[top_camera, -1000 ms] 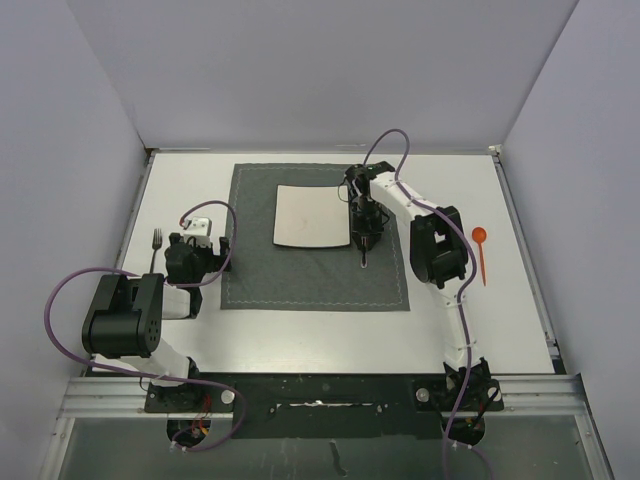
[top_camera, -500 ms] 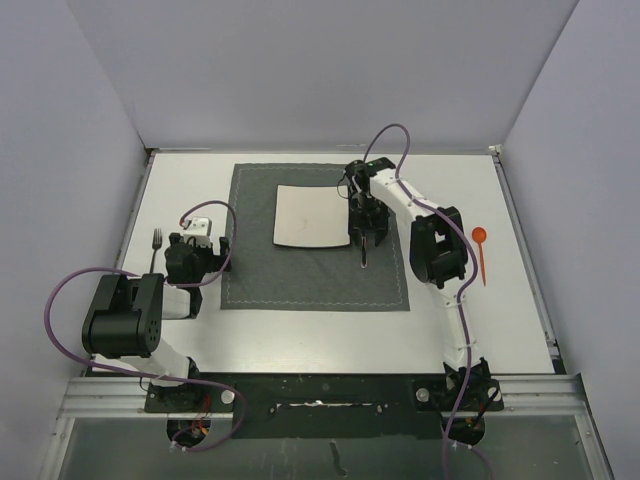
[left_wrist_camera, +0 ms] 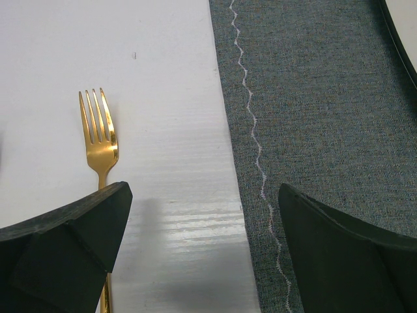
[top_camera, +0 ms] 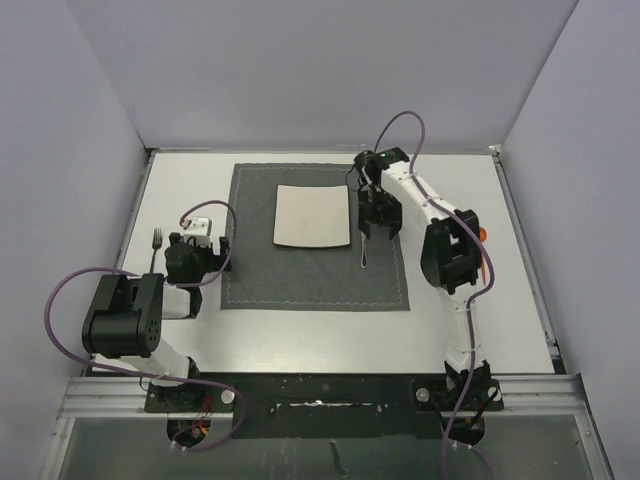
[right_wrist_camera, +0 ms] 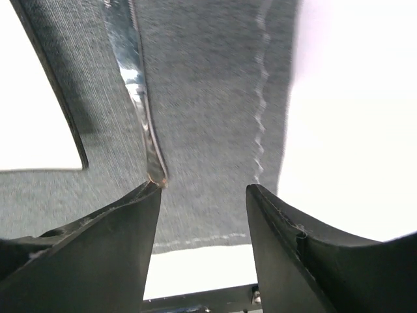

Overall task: Set the dinner table for one person
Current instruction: Place the knife on the napkin, then pick up the spoon from the center of the board.

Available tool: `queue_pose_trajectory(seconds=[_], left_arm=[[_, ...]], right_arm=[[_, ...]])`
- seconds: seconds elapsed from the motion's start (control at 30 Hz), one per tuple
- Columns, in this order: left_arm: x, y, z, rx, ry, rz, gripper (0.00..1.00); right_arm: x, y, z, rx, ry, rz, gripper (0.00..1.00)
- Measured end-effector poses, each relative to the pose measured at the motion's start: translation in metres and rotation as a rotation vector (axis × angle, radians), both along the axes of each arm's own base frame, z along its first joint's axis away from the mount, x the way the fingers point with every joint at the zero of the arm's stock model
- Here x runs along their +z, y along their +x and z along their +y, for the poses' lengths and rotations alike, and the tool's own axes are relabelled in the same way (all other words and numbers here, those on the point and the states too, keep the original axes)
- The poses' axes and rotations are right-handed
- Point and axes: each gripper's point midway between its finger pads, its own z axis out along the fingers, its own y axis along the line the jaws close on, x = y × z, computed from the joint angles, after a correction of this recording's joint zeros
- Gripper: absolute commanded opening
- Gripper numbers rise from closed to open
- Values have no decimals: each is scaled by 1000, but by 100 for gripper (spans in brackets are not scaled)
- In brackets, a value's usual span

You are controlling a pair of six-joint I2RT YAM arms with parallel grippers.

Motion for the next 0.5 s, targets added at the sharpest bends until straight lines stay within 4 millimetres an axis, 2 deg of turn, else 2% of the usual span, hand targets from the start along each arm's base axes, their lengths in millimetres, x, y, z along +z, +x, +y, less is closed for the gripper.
queue_pose_trajectory(seconds=[0.13, 0.27, 0.37, 0.43, 0.5], left_arm=[[0, 0, 0, 0, 0, 0, 98], [0, 0, 0, 0, 0, 0, 98], [0, 0, 0, 0, 0, 0, 98], [0, 0, 0, 0, 0, 0, 98], [0, 0, 0, 0, 0, 0, 98]], right_arm=[[45, -1, -24, -34, 27, -85, 57], [82, -6, -68, -71, 66, -163, 54], [85, -12, -102, -91, 78, -173, 54], [78, -15, -120, -99, 85, -159, 54], [67, -19, -130, -91, 95, -139, 54]])
